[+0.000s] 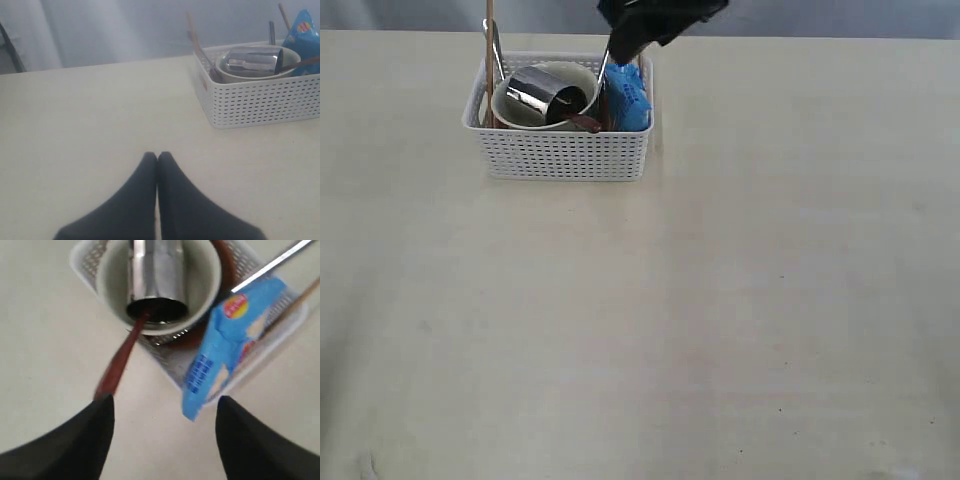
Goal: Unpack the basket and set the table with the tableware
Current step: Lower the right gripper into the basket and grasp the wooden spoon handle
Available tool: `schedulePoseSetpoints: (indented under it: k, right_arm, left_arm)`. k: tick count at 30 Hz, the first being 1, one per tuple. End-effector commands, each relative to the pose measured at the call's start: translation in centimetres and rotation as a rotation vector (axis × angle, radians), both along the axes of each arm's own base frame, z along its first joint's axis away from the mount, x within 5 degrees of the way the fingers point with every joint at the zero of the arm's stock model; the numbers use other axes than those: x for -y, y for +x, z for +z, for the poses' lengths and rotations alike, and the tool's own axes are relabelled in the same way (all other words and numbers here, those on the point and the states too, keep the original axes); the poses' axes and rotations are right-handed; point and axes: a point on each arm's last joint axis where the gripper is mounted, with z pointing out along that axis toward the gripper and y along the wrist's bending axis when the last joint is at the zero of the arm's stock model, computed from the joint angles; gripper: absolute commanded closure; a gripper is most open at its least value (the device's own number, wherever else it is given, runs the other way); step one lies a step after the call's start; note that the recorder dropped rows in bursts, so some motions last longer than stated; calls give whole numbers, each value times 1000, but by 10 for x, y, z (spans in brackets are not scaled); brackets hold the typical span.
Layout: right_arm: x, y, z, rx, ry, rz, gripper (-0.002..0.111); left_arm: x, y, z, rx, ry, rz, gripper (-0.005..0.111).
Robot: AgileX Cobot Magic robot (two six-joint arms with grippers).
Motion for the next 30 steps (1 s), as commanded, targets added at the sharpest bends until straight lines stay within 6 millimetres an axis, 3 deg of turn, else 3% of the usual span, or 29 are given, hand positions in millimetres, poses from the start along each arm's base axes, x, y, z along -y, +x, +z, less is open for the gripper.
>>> schedulePoseSetpoints:
  k: [1,10,15,30]
  right_arm:
    - [-30,-6,-3,15,-26,75,51]
    - [-66,-1,-32,33,-151,139,45]
    - [-68,5,-49,14,-200,129,46]
    - [-69,7,-71,-43,-250,120,46]
  left_arm:
    - [0,0,-1,3,-3,1,107]
    - [0,0,-1,3,-3,1,107]
    - [0,0,-1,3,-3,1,107]
    - [0,0,-1,3,-3,1,107]
